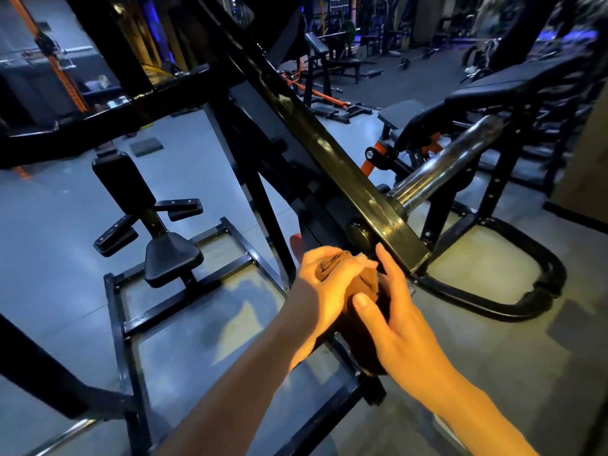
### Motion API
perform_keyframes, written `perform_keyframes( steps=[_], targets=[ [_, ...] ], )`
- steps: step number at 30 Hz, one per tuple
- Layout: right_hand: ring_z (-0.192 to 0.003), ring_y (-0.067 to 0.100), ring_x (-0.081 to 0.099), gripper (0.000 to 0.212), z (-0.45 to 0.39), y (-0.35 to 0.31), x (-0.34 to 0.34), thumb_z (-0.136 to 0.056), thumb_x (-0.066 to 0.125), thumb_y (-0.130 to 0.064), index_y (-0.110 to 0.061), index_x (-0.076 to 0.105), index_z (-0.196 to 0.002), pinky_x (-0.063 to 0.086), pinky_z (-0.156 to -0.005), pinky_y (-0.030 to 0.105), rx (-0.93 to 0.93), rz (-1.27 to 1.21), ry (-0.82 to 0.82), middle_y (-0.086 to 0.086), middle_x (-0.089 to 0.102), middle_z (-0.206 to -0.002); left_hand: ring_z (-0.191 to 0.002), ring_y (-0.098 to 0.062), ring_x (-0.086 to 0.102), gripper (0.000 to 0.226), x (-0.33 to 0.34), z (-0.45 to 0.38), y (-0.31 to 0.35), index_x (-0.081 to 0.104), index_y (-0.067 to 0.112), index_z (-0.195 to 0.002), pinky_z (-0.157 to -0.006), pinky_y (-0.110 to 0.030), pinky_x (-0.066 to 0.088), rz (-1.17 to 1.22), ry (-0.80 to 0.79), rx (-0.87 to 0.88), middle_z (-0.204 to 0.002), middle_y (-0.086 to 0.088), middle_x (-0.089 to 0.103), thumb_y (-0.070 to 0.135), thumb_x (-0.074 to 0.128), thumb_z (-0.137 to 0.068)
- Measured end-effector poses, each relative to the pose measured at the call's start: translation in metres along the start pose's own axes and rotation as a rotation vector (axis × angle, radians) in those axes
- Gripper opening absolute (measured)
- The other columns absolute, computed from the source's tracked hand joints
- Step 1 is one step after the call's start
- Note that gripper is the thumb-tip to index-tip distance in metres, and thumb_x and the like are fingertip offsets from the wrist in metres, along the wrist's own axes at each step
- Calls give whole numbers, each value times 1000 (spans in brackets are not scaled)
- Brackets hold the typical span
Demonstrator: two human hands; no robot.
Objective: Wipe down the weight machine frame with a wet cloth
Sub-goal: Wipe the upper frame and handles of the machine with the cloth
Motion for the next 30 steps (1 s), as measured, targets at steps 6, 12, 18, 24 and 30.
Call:
perform_keyframes(
  steps=[6, 12, 18, 24, 30],
  targets=[
    [-102, -6, 64, 70, 10, -1, -12, -93, 42, -61, -73, -1, -146, 47, -84, 12, -10, -18, 88, -29, 63, -117, -130, -4, 51, 38, 13, -4, 12, 79, 42, -103, -107, -33, 43, -82, -117, 174, -139, 13, 52, 66, 62, -80],
    [-95, 11, 67, 48, 10, -5, -66, -100, 42, -55, -53, 35, -148, 46, -72, 18, 0, -13, 461, -7, 66, -122, -134, -5, 38, 44, -10, -18, 58, 62, 45, -127, -113, -29, 28, -425, 198, 633, -138, 14, 47, 67, 49, -91],
    [-102, 5, 49, 37, 5, -25, -116, -108, 51, -33, -17, 60, -140, 35, -88, 3, -245, 400, 673, 8, 58, -130, -150, -29, 29, 53, -24, -77, 147, 52, 20, -148, -123, -51, 15, -1031, 332, 974, -157, -8, 41, 46, 47, -103],
    [-136, 27, 51, 57, -5, 1, -85, -100, 62, -24, -16, 47, -154, 49, -109, 46, -299, 624, 488, 5, 41, -158, -97, -34, 61, 62, -3, -129, 175, 67, 13, -73, -109, -38, 33, -1304, 188, 962, -90, -15, 70, 43, 28, -109],
    [-114, 23, 64, 54, -1, -3, -90, -98, 61, -40, -23, 55, -149, 62, -81, 41, -177, 638, 534, -1, 46, -151, -52, -21, 12, 54, -2, -123, 178, 28, 14, -53, -62, -37, 8, -1267, 279, 1065, -48, -4, 22, 27, 34, -105]
  ],
)
Point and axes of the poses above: each hand's wrist, its own z-axis away from the middle knuckle, its own x-axis out of the palm, y = z × x, the point moved 9 cm from there along -z, towards the middle knuckle
